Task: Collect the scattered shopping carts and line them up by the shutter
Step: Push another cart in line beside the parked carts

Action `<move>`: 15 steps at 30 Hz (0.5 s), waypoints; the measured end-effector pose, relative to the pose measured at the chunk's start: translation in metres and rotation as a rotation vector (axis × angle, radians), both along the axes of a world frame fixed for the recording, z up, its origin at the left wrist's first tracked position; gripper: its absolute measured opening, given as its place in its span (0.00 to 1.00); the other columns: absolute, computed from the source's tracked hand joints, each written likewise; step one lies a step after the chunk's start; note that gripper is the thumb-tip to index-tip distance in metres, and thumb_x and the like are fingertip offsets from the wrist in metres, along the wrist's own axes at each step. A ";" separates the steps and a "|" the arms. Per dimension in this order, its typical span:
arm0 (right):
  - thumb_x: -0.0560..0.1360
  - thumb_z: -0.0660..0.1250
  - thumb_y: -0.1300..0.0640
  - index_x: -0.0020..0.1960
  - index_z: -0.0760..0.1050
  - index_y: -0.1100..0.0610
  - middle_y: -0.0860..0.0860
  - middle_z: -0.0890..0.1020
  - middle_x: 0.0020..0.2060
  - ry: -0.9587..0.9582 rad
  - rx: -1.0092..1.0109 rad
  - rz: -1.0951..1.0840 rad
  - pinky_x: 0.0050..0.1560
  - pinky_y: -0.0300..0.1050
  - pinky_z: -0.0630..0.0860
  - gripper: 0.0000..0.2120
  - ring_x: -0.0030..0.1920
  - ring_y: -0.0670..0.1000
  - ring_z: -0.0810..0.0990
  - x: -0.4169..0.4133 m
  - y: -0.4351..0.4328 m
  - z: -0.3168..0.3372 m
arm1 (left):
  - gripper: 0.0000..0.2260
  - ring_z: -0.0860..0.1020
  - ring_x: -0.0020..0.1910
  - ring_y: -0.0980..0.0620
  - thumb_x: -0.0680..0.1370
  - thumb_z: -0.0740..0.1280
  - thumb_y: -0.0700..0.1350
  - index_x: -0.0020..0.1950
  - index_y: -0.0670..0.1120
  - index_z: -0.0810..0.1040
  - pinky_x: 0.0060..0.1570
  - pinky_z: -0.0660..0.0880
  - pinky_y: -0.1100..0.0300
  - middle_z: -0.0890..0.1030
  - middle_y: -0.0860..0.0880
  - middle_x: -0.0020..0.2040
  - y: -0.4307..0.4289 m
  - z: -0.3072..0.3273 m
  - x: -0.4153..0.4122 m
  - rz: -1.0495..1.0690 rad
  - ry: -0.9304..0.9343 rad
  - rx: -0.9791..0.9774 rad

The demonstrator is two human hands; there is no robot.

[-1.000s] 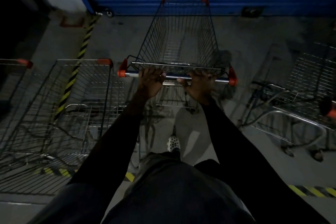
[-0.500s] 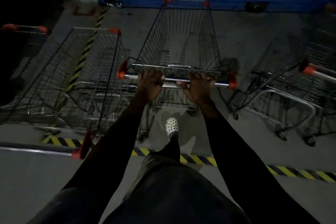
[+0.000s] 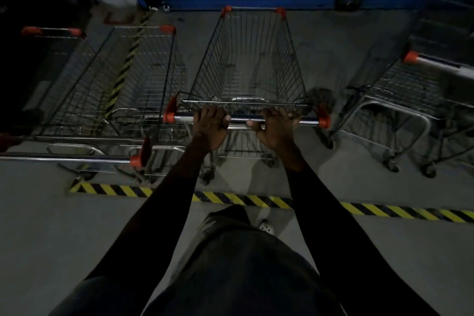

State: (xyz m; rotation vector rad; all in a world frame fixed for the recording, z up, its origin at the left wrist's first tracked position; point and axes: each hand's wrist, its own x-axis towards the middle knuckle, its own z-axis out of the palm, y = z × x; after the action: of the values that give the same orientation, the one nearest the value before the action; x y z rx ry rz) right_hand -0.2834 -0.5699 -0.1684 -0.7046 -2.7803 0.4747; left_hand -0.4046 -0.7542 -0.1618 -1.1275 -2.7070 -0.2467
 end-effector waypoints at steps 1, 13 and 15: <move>0.75 0.51 0.25 0.60 0.82 0.52 0.53 0.85 0.55 0.012 -0.004 0.005 0.63 0.70 0.70 0.37 0.62 0.61 0.76 0.005 -0.006 -0.002 | 0.20 0.77 0.55 0.37 0.83 0.53 0.54 0.54 0.45 0.81 0.58 0.67 0.44 0.81 0.42 0.53 -0.006 0.000 0.006 0.005 -0.006 0.001; 0.77 0.50 0.23 0.53 0.83 0.57 0.55 0.85 0.50 0.089 0.040 -0.022 0.61 0.62 0.71 0.40 0.55 0.63 0.81 0.062 -0.070 0.002 | 0.25 0.74 0.61 0.38 0.82 0.48 0.56 0.58 0.45 0.80 0.65 0.62 0.43 0.81 0.42 0.57 -0.065 0.006 0.059 0.004 -0.097 -0.023; 0.76 0.47 0.21 0.53 0.81 0.56 0.55 0.84 0.50 0.066 0.022 -0.031 0.57 0.65 0.75 0.42 0.55 0.63 0.81 0.067 -0.073 -0.004 | 0.24 0.76 0.58 0.38 0.82 0.49 0.55 0.57 0.44 0.81 0.63 0.65 0.42 0.81 0.42 0.55 -0.073 0.007 0.067 -0.017 -0.084 0.009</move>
State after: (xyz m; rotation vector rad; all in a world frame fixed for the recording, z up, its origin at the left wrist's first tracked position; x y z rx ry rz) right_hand -0.2161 -0.6430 -0.1727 -0.7132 -2.7050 0.4517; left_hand -0.3373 -0.8271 -0.1549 -1.1632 -2.7667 -0.3153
